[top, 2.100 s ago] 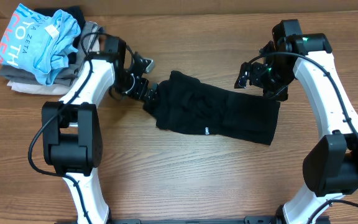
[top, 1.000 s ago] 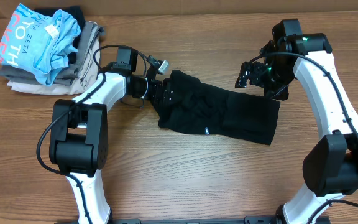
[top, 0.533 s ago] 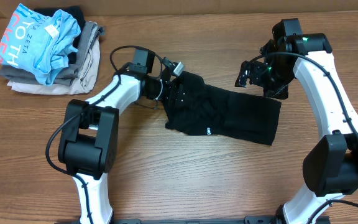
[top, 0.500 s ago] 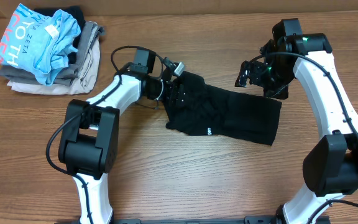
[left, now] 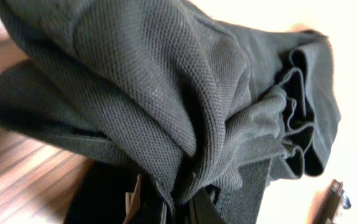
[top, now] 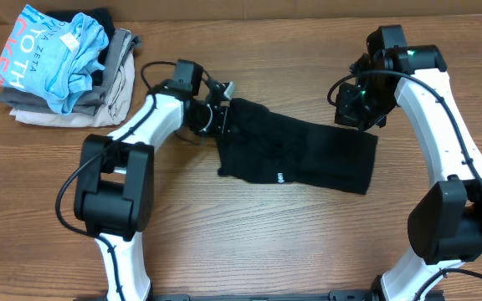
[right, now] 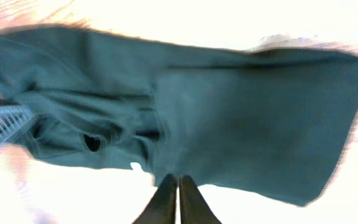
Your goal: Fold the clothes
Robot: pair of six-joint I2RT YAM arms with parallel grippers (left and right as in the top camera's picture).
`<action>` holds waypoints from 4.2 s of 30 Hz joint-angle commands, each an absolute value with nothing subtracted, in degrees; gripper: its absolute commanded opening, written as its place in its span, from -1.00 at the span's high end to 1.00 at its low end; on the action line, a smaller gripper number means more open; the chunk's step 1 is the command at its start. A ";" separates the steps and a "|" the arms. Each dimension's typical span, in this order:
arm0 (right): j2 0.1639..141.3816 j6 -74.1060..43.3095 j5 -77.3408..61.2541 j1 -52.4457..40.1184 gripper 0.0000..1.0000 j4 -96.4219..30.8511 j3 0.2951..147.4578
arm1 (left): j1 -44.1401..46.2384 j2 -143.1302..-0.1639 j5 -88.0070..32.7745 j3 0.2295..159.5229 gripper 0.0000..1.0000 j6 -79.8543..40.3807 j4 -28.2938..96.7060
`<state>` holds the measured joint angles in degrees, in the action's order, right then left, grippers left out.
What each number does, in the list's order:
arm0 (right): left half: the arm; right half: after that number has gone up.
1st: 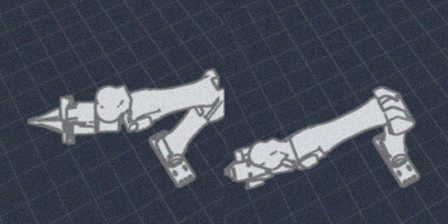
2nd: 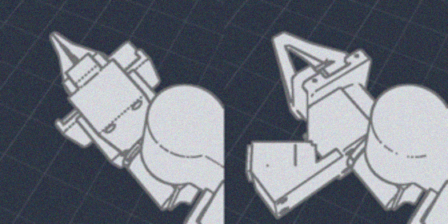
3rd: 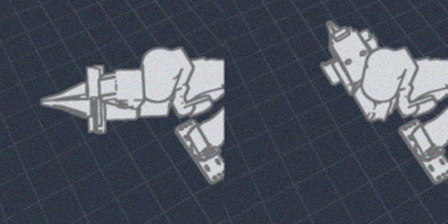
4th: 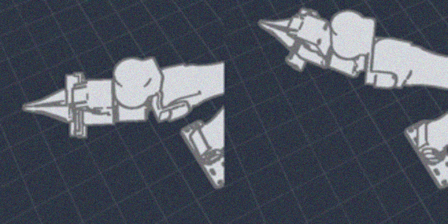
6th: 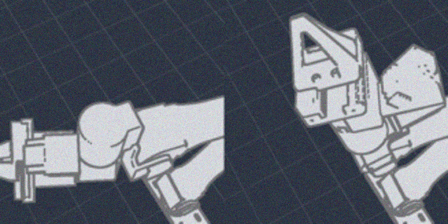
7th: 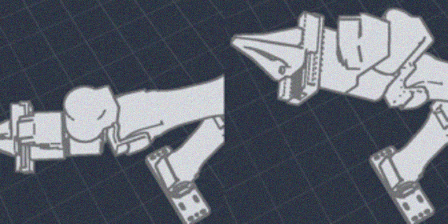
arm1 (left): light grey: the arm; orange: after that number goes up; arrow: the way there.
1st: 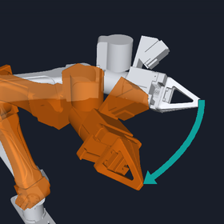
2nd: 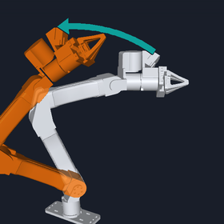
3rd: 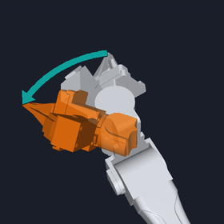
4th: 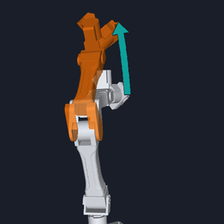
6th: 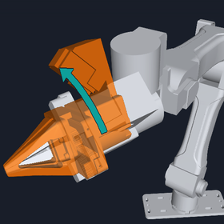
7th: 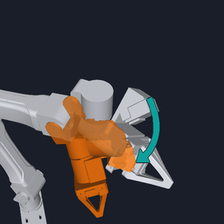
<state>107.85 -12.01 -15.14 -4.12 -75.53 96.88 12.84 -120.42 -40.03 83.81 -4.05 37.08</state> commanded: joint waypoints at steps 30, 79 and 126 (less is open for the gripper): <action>106.34 -12.91 -37.26 2.52 0.92 -46.85 71.72 | 32.03 -105.38 3.29 90.39 0.92 -4.71 43.86; 97.45 -10.02 -20.36 -11.64 -0.25 -58.76 83.53 | 10.50 -108.01 -8.45 129.40 -0.99 -5.39 71.09; 101.97 -18.44 -16.49 -4.38 0.92 -71.50 83.07 | 8.95 -108.73 -8.36 129.38 -1.00 -4.25 71.13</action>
